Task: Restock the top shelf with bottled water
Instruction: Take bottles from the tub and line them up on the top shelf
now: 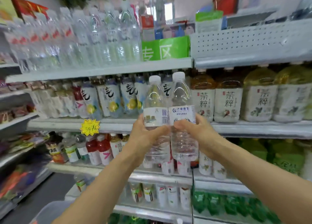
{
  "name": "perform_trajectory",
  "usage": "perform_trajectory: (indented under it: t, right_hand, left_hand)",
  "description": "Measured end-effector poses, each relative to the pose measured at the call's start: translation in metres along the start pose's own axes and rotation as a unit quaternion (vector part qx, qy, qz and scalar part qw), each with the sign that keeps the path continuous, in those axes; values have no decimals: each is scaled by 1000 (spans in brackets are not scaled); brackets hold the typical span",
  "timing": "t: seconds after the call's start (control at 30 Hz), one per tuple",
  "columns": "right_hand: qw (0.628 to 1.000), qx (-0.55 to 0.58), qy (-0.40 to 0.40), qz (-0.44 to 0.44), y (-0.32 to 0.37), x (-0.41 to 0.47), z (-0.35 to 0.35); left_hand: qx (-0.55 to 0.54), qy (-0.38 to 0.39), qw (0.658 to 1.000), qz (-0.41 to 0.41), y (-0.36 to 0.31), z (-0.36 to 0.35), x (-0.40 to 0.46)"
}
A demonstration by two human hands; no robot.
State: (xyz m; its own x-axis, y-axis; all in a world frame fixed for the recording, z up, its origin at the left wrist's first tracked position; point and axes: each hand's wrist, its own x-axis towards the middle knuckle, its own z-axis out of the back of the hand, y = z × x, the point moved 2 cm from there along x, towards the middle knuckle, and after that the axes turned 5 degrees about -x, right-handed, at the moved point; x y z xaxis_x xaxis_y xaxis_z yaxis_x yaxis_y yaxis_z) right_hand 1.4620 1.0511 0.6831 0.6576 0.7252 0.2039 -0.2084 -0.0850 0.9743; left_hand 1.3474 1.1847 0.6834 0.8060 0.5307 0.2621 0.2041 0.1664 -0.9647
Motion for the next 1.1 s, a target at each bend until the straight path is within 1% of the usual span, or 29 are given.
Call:
perform_trajectory:
  t: [0.07,0.13,0.23,0.33,0.47,0.53,0.67,0.83,0.97,1.1]
  right_hand:
    - [999,-13,-2,42,26,12,-4]
    - [996,-33,-22,75,53,26,-8]
    - [991,-35,-55,115,89,55,-13]
    - [986,-34,-63,152,125,88,-19]
    - [975,-72,-107,182,172,153,-30]
    - [971,-74,-124,190,188,188,-32]
    - [968,-83,-150,181,199,247,-29]
    - [968,-91,-159,172,177,302,-26]
    - [968,-115,-125,182,170,320,-24]
    - [964,-136,-143,178,165,330,-18]
  left_hand:
    - [0,3,1000,-26,-20,8,13]
    - [4,-8,999,-54,-39,16,28]
    - [2,-27,996,-81,-65,35,58]
    - [4,-44,994,-104,-88,57,89]
    - [5,-61,991,-123,-117,83,126]
    - [4,-63,990,-125,-126,94,144]
    - [-24,-62,990,-127,-130,112,181]
    - [-46,-59,989,-130,-124,127,218]
    - [-67,-21,989,-131,-115,140,242]
    - [-79,-1,988,-133,-109,145,253]
